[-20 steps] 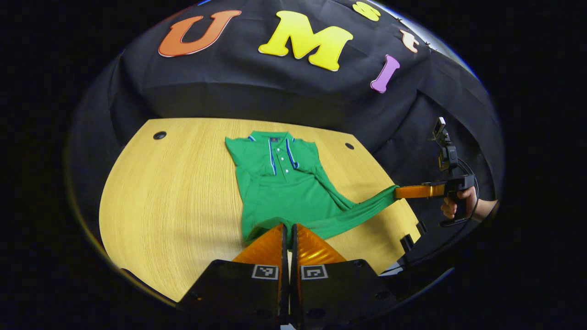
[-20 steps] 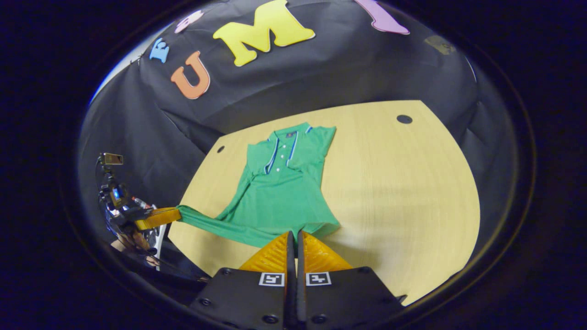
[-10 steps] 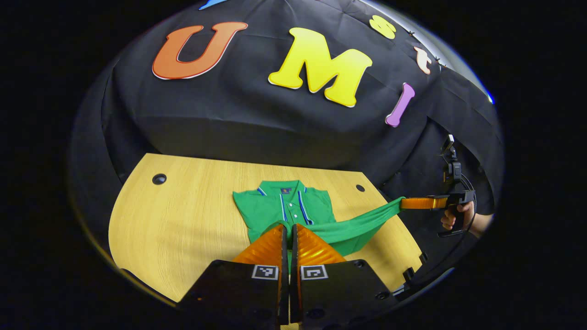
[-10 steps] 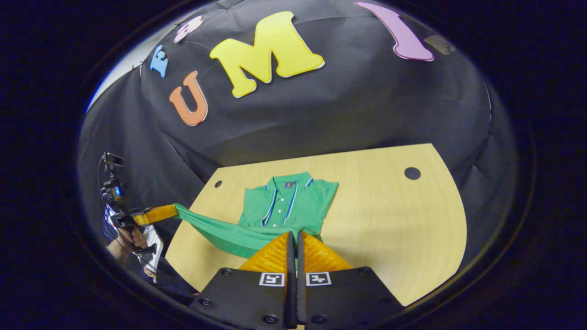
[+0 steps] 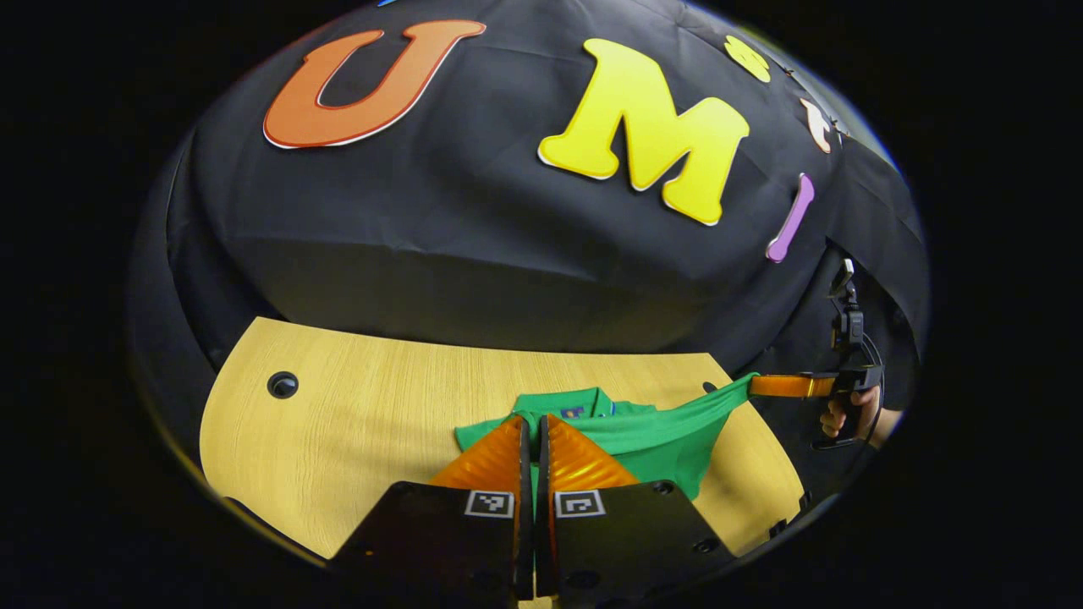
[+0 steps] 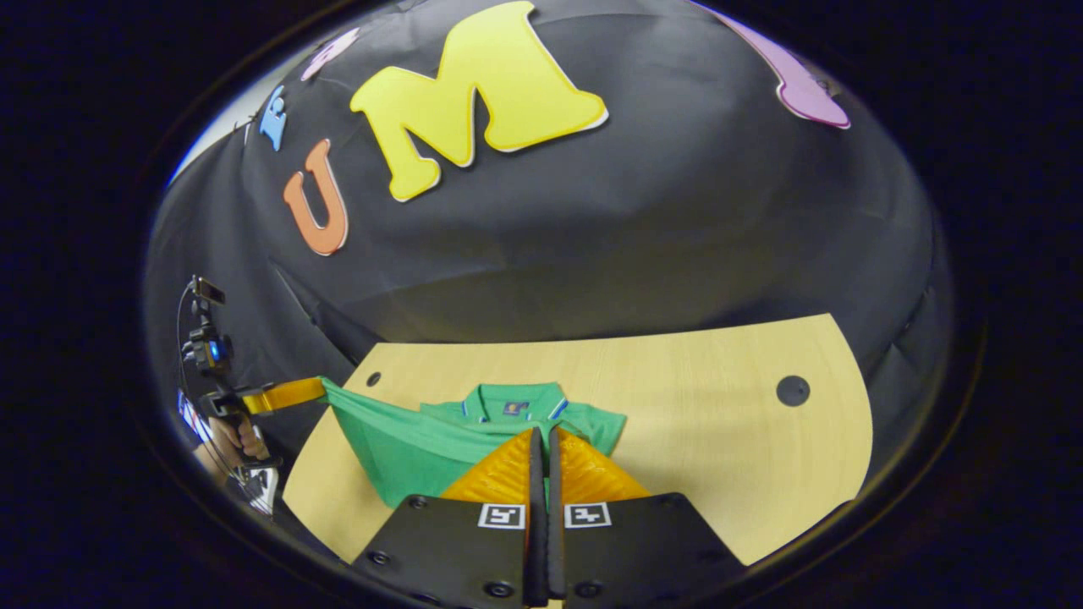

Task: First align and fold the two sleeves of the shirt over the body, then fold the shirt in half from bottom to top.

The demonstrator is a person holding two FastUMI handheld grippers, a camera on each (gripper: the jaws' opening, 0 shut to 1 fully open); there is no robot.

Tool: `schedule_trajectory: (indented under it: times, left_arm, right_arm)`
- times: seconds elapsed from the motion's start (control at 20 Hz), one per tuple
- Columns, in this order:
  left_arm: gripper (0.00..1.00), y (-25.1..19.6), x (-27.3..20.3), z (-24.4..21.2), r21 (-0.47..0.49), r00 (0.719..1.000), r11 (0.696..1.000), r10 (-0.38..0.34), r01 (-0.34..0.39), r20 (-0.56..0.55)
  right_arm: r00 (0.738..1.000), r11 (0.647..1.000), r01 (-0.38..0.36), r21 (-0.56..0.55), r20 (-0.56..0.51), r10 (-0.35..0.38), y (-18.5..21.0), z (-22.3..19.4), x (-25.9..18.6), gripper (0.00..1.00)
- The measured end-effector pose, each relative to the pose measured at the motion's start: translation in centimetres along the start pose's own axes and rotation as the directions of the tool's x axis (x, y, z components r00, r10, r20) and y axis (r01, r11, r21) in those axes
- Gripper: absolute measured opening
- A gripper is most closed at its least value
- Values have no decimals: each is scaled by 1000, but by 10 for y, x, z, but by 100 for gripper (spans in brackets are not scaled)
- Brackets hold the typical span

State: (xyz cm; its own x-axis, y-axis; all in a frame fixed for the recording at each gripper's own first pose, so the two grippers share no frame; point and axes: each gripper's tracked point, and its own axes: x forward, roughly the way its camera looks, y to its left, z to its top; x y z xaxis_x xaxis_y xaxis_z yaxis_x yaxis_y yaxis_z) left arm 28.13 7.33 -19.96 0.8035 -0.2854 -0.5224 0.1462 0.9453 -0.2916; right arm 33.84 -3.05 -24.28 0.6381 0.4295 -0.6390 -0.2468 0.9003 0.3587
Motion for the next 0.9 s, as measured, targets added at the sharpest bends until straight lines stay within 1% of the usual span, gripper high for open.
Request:
schedule_trajectory:
  times: [0.05, 0.15, 0.2, 0.25, 0.35, 0.4, 0.5, 0.6, 0.65, 0.75, 0.85, 0.9]
  left_arm:
    - [4, 8, 13, 1, 3, 1000, 1000, 9, -9, 0]
    - [4, 21, 36, 1, -2, 1000, 1000, 15, -15, 11]
    - [4, 31, 53, -4, -15, 1000, 1000, 23, -23, 18]
    - [4, 41, 74, -17, -36, 999, 999, 39, -39, 7]
    - [4, 50, 105, -39, -60, 998, 997, 52, -53, -23]
    - [4, 55, 119, -46, -62, 998, 996, 64, -66, -28]
    - [4, 66, 142, -57, -36, 994, 994, 104, -105, -39]
    - [4, 73, 154, -67, -19, 989, 990, 142, -143, -46]
    - [5, 75, 159, -72, -13, 985, 986, 163, -164, -57]
    - [8, 78, 161, -81, -7, 977, 981, 195, -196, -83]
    - [14, 80, 159, -84, -14, 973, 977, 212, -214, -91]
    - [15, 81, 157, -84, -12, 972, 976, 217, -219, -94]
  right_arm:
    - [1000, 1000, -1, 1, -1, 1, -2, 1, 12, 2]
    - [1000, 1000, 21, -16, -1, -21, -17, 2, 39, 2]
    - [999, 999, 34, -26, -3, -35, -25, -2, 53, 5]
    - [998, 998, 52, -25, -15, -53, -38, -8, 77, 2]
    - [997, 997, 74, -16, -35, -75, -53, -22, 105, 2]
    - [995, 996, 86, -19, -43, -87, -60, -28, 118, 2]
    - [992, 993, 114, -33, -56, -115, -71, -37, 138, 2]
    - [987, 988, 142, -61, -62, -145, -78, -45, 153, 2]
    - [985, 984, 160, -74, -59, -165, -82, -46, 157, 5]
    - [979, 978, 192, -85, -49, -196, -85, -45, 165, 0]
    - [975, 972, 212, -101, -48, -217, -84, -50, 172, 7]
    - [973, 970, 219, -104, -47, -225, -84, -51, 171, 10]
